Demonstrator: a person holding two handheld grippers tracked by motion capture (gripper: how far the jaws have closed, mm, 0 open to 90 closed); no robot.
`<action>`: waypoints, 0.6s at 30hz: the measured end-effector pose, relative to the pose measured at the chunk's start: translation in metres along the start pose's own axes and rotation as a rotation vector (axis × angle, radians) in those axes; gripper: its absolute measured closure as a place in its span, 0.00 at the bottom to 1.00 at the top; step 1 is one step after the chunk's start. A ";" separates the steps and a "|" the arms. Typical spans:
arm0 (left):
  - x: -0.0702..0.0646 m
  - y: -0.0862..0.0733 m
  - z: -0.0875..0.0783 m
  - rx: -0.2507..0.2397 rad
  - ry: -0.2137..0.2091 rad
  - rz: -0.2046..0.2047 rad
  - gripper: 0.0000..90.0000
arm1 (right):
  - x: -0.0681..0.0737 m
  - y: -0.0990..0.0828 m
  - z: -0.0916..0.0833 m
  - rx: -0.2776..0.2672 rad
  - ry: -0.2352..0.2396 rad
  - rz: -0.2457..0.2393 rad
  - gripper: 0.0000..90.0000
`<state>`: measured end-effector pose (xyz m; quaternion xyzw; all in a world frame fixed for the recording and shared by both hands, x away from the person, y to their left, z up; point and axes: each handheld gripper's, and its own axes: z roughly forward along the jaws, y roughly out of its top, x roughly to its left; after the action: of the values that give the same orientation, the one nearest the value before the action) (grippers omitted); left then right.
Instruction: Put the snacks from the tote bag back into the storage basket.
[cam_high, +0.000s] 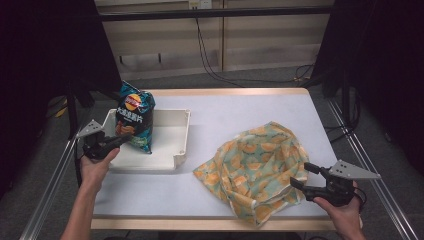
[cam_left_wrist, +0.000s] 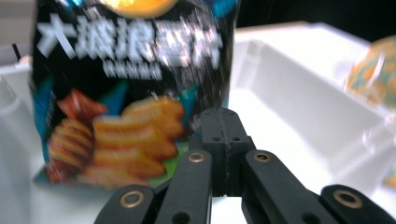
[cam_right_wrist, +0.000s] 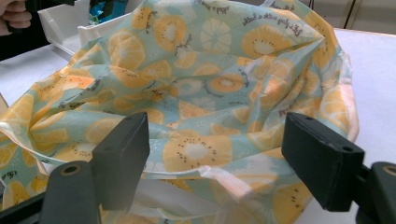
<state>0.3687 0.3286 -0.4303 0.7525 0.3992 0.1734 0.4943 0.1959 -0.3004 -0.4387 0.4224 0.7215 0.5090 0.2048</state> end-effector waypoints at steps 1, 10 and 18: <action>0.000 -0.003 0.000 0.007 -0.001 -0.005 1.00 | 0.000 0.000 0.001 0.002 0.002 -0.003 0.26; 0.002 -0.019 0.011 0.083 0.000 -0.009 1.00 | 0.001 0.000 0.002 0.008 0.005 -0.011 0.26; 0.001 -0.026 0.021 0.132 -0.003 -0.018 1.00 | 0.001 -0.001 0.001 0.007 0.004 -0.011 0.26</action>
<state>0.3724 0.3217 -0.4634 0.7801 0.4159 0.1408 0.4458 0.1956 -0.2990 -0.4395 0.4181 0.7260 0.5062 0.2045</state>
